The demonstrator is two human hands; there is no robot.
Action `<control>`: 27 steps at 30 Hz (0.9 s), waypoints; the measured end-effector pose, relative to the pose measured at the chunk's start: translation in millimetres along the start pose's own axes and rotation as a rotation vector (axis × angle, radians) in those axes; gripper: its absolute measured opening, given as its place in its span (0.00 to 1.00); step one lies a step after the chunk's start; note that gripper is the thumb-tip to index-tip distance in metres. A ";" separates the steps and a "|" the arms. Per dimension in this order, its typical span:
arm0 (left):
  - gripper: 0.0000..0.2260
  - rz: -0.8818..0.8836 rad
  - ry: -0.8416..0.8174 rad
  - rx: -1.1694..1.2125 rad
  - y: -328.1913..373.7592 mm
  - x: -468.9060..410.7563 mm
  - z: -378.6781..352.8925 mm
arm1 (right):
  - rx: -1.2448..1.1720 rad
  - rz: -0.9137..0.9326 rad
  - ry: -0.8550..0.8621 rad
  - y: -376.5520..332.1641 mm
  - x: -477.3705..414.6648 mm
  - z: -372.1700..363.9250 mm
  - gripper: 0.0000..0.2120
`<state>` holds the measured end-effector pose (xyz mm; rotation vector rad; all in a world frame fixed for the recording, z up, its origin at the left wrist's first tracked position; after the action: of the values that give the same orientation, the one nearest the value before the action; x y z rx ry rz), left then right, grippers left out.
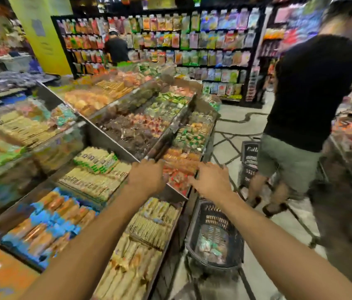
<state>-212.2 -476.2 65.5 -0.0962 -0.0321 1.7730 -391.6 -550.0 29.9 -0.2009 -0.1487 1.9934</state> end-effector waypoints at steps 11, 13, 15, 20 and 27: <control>0.22 -0.316 -0.177 0.039 102.7 -110.3 -65.6 | 0.031 -0.303 -0.029 116.6 -12.0 -52.9 0.25; 0.22 -0.359 -0.195 0.033 122.0 -122.8 -79.4 | 0.015 -0.353 -0.047 138.5 -13.1 -69.0 0.24; 0.21 -0.392 -0.229 0.028 139.3 -135.0 -97.7 | -0.008 -0.397 -0.085 160.5 -15.1 -88.5 0.23; 0.24 -0.416 -0.367 -0.007 181.1 -168.3 -159.2 | -0.027 -0.444 -0.247 207.3 -32.6 -150.6 0.23; 0.21 -0.358 -0.543 0.010 234.8 -217.2 -274.9 | -0.104 -0.436 -0.412 268.8 -62.2 -255.3 0.20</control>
<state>-375.2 -745.1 -215.6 0.3797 -0.4075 1.3960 -551.6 -715.0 -267.5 0.1690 -0.5158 1.5700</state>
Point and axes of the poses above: each hand's wrist, its own x-axis away from the middle knuckle, its own z-axis out of the back of the hand, y = z × x, the point moved 2 cm from there along -x, towards the middle knuckle, and after that the axes turned 2 degrees about z, right-handed, at the moved point
